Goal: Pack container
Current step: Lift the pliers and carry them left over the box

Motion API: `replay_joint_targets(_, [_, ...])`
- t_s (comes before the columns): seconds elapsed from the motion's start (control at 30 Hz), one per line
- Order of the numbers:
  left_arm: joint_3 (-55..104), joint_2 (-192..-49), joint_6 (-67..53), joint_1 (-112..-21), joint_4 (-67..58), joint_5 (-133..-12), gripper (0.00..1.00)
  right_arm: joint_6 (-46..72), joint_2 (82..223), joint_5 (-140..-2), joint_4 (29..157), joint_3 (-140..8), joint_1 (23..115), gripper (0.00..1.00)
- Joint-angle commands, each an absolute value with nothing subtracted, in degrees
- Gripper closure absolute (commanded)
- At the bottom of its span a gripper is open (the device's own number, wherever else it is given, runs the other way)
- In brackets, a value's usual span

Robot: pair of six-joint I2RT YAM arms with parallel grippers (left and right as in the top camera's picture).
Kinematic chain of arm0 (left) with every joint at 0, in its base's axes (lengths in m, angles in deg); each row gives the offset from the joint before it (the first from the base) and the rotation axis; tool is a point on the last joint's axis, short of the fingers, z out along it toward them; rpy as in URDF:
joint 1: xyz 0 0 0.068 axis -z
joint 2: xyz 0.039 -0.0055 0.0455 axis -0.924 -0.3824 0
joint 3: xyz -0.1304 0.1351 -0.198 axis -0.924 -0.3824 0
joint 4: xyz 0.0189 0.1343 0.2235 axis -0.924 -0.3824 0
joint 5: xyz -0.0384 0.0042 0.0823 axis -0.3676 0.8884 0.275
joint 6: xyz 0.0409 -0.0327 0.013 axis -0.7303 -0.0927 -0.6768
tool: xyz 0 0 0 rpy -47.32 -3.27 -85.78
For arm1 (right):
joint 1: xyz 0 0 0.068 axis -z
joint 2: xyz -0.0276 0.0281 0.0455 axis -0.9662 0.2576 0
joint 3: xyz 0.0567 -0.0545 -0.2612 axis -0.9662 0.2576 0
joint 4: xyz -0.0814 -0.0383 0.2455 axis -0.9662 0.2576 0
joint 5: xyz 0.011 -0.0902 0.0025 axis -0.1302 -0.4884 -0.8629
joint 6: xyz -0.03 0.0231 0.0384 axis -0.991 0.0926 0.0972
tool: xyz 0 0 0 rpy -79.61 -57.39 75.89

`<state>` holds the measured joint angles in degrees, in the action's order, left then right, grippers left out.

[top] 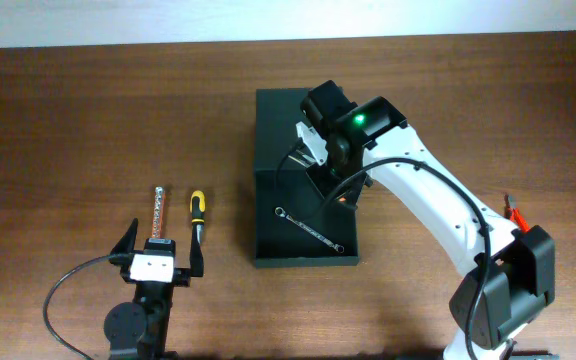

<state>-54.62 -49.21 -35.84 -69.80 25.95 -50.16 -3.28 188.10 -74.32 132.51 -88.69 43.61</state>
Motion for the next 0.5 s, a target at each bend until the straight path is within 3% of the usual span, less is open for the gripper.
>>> replay_joint_targets(0.0, [-54.8,-48.9,-36.6,-70.0,25.6,-50.0,0.01,5.1,188.2,-74.4,132.4,-88.6,41.6,0.96])
replay_joint_targets(0.47, [-54.8,-48.9,-36.6,-70.0,25.6,-50.0,0.01,6.3,188.9,-73.5,129.6,-85.8,35.1,0.96])
